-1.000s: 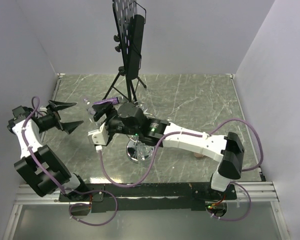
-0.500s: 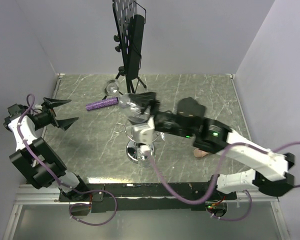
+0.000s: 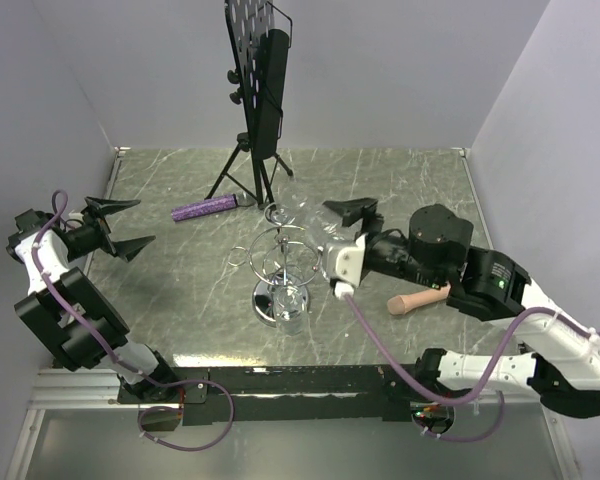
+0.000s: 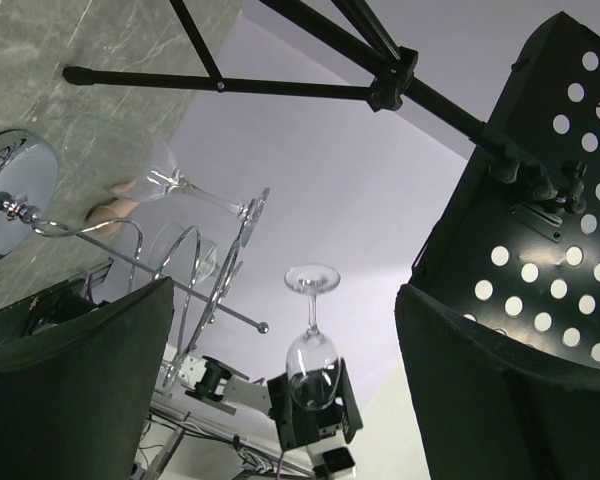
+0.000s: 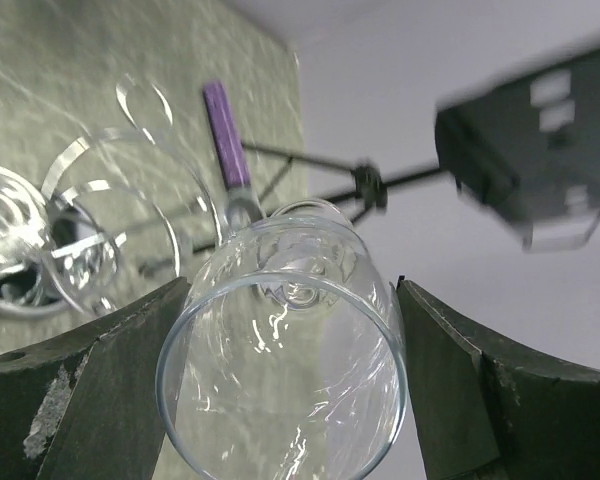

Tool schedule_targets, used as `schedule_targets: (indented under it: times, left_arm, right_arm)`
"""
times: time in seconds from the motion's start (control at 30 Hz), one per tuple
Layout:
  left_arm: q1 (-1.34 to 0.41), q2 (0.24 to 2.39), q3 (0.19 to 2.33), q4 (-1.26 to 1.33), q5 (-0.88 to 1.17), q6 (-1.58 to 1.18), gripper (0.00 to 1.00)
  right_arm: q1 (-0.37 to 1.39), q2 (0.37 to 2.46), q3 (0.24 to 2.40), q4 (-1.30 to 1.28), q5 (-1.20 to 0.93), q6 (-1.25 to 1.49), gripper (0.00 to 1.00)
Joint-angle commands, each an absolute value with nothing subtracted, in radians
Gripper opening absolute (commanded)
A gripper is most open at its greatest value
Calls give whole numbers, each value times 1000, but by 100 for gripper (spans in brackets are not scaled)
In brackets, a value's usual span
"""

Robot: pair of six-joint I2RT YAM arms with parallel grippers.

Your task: Take the wine glass off the wine glass rack

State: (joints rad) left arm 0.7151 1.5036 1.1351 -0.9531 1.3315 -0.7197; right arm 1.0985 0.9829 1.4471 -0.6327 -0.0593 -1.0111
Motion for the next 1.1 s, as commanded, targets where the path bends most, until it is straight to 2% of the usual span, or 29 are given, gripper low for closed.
schedule_targets:
  times: [0.0, 0.37, 0.57, 0.77, 1.07]
  left_arm:
    - [723, 1511, 1169, -936, 1325, -726, 95]
    - [721, 1558, 1201, -988, 1261, -629, 93]
    - [701, 1618, 1322, -1063, 1073, -447, 95]
    - [600, 1635, 1408, -1135, 907, -269, 95]
    - [448, 1508, 1315, -893, 766, -242, 100]
  right_arm:
    - [964, 949, 1505, -612, -8, -931, 60]
    - [490, 1115, 1612, -574, -107, -648, 58]
    - [286, 1281, 1658, -569, -210, -474, 57]
    - [121, 1399, 1632, -496, -291, -355, 57]
    - [-38, 1514, 1549, -381, -357, -296, 57]
